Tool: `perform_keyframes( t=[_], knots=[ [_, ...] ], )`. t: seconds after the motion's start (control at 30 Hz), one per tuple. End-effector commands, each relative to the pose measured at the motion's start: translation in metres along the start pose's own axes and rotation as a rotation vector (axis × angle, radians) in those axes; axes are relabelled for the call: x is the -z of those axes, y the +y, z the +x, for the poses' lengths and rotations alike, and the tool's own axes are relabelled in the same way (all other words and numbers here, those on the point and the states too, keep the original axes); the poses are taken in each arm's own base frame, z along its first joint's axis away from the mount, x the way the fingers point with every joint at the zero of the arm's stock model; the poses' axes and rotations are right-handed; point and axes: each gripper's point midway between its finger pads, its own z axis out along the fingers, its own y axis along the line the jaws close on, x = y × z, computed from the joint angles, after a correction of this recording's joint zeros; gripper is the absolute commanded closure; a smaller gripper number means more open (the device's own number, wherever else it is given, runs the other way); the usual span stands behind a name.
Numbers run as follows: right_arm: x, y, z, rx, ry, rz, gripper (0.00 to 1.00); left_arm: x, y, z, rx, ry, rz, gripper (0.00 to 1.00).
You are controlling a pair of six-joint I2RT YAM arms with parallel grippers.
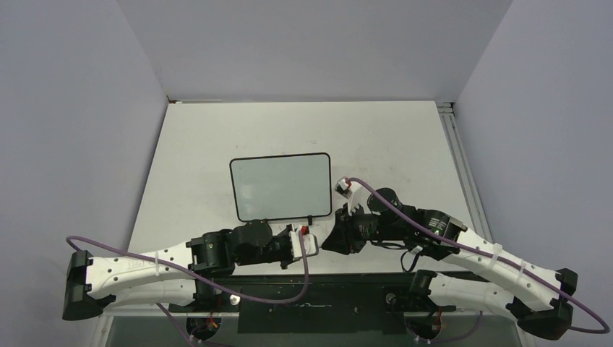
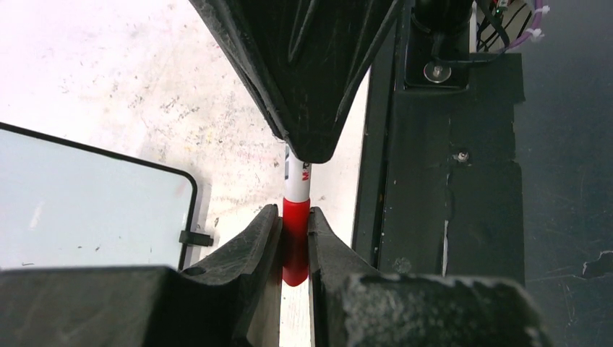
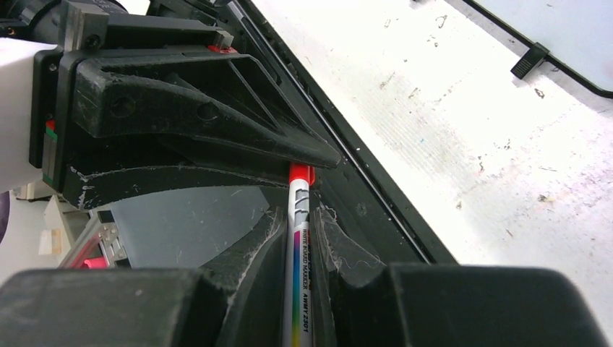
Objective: Write a sentence on the whiteboard
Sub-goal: Open the pen cap from the whiteboard marker.
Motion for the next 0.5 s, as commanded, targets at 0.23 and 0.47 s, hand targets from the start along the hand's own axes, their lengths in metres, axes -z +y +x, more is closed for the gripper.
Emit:
perform_keyframes(
  t=[0.23,0.47],
  knots=[
    [0.050,0.018,-0.021,0.076,-0.007,0.018,0.95,0.015,0.008,0.063,-0.009,0.236,-0.064,1.00],
    [0.063,0.019,-0.027,0.079,-0.028,0.044,0.95,0.015,0.007,0.064,-0.022,0.239,-0.072,1.00]
  ],
)
